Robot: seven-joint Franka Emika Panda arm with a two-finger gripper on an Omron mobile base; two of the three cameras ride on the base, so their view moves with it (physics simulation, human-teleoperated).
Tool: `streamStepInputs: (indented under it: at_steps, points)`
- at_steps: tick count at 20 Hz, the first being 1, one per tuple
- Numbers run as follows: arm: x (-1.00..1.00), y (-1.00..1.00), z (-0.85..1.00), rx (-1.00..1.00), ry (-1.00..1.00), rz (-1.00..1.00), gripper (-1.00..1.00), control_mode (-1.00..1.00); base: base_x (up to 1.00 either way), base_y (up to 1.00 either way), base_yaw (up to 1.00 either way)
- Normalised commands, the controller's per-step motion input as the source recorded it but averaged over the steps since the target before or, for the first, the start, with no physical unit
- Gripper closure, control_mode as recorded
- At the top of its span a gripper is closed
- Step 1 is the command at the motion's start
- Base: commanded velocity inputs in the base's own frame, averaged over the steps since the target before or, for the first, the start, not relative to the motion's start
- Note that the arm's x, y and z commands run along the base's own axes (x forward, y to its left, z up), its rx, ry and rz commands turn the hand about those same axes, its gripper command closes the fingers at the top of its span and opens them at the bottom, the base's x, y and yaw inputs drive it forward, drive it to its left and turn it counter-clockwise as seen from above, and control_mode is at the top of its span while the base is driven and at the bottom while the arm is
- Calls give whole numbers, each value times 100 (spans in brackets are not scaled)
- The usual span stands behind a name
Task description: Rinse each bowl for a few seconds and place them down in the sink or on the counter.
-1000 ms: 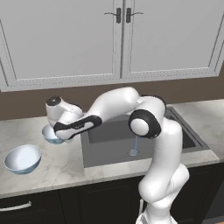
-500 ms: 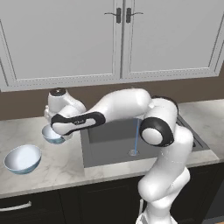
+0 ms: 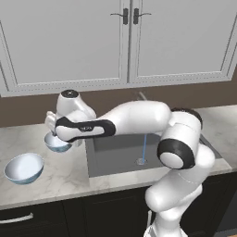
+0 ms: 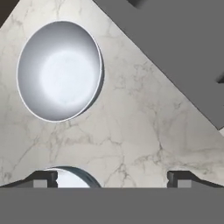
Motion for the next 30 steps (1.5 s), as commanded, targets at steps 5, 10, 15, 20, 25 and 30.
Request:
streamStepInputs:
  at_steps: [5,10,15,20,25,30]
  points:
    - [-16,0,16,1,0,15,-100,-100,0,0,0]
    - [-27,1,20,0,-3,16,-100,-100,0,0,0]
    - [-43,13,10,-2,-7,12,-100,-100,0,0,0]
    - [-48,6,3,-5,-10,7,-100,-100,0,0,0]
    - [-19,0,0,-7,-8,5,-100,-100,0,0,0]
    - [-4,4,-2,-1,-1,5,-100,-100,0,0,0]
